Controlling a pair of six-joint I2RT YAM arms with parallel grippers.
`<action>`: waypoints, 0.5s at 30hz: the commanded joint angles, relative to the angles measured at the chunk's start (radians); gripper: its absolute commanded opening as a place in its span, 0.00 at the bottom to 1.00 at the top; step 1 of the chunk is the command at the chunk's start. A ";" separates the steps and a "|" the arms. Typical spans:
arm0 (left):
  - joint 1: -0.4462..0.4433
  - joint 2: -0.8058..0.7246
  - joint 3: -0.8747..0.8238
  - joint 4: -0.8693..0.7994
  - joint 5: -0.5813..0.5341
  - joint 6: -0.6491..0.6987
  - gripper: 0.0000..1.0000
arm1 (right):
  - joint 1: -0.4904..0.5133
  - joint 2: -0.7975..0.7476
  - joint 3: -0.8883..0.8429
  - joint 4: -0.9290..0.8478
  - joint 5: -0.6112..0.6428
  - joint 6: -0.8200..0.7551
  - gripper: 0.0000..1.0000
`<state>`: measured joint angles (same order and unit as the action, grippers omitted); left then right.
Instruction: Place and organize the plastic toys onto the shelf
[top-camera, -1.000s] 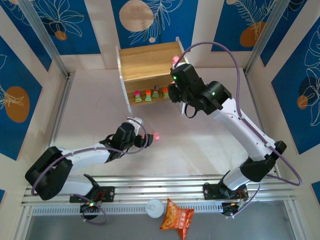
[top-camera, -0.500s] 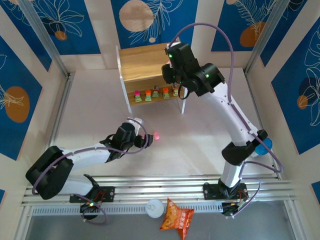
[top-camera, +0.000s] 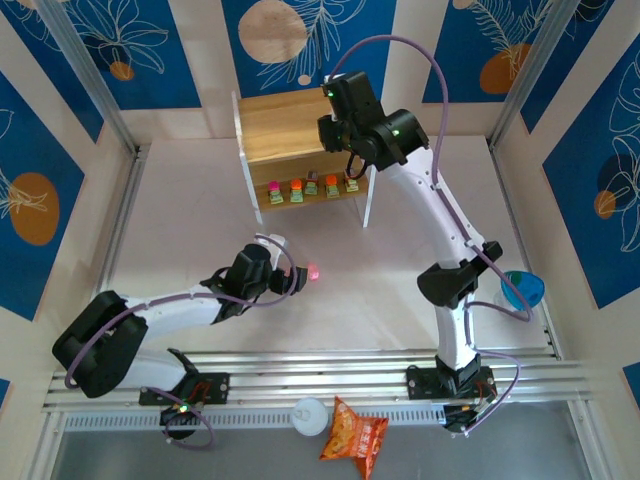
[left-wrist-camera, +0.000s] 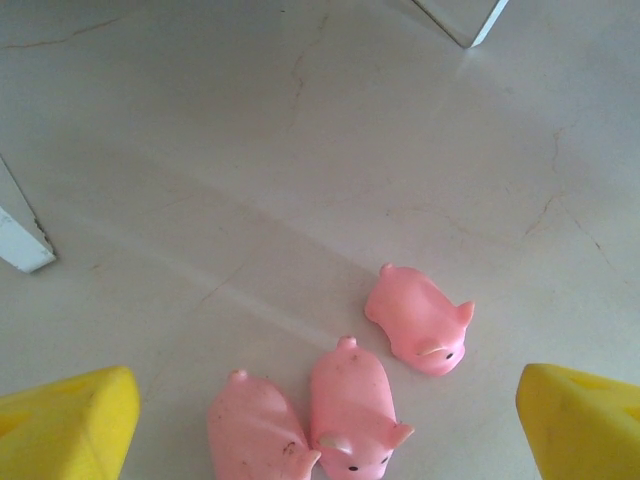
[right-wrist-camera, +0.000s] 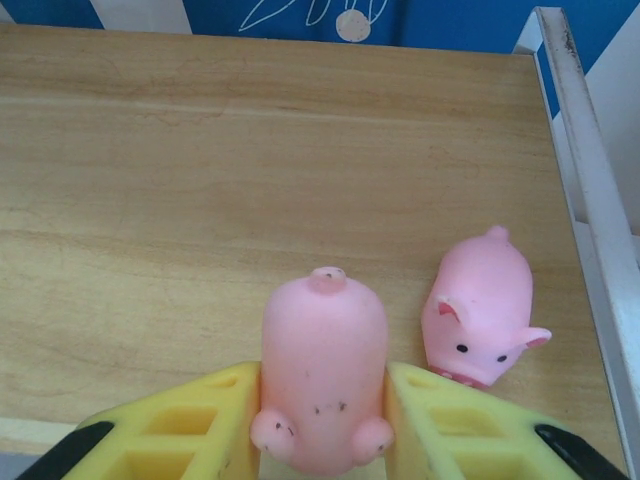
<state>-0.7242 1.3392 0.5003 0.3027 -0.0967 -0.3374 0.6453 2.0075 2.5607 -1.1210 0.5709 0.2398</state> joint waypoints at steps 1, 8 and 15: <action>0.000 0.005 0.021 0.003 0.011 0.011 0.96 | -0.008 0.016 0.055 -0.020 -0.028 -0.020 0.34; 0.000 -0.002 0.022 -0.002 0.009 0.011 0.97 | -0.016 0.034 0.052 -0.017 -0.034 -0.032 0.37; -0.001 0.002 0.023 -0.002 0.008 0.012 0.97 | -0.025 0.054 0.064 -0.026 -0.039 -0.033 0.37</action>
<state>-0.7242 1.3392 0.5003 0.3027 -0.0967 -0.3374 0.6258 2.0441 2.5969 -1.1336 0.5484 0.2260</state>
